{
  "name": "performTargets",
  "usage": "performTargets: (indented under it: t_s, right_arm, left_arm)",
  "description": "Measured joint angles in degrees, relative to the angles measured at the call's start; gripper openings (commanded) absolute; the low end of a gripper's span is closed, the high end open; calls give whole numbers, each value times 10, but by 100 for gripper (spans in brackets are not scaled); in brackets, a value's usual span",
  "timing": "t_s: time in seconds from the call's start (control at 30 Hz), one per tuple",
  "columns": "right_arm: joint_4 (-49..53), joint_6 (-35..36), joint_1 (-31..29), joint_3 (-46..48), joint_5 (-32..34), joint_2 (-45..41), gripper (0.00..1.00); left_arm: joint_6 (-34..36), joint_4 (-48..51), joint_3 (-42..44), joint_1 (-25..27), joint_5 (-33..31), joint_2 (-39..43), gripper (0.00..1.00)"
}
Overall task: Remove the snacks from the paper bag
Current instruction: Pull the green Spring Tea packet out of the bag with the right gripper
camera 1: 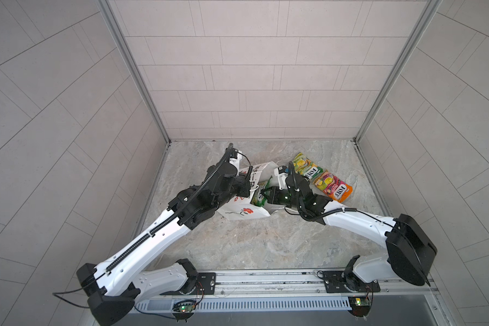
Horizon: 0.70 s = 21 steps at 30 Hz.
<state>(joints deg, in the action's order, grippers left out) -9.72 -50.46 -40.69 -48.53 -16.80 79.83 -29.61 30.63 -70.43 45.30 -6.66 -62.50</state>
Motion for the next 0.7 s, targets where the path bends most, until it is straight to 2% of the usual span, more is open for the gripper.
performTargets:
  t_s: [0.37,0.7]
  right_arm:
    - [39,25,25,25,-10,-125,0]
    - [56,28,44,28,-45,-189,0]
  left_arm:
    - [0,0,2,1,-4,0,0]
    - [0,0,3,1,2,0,0]
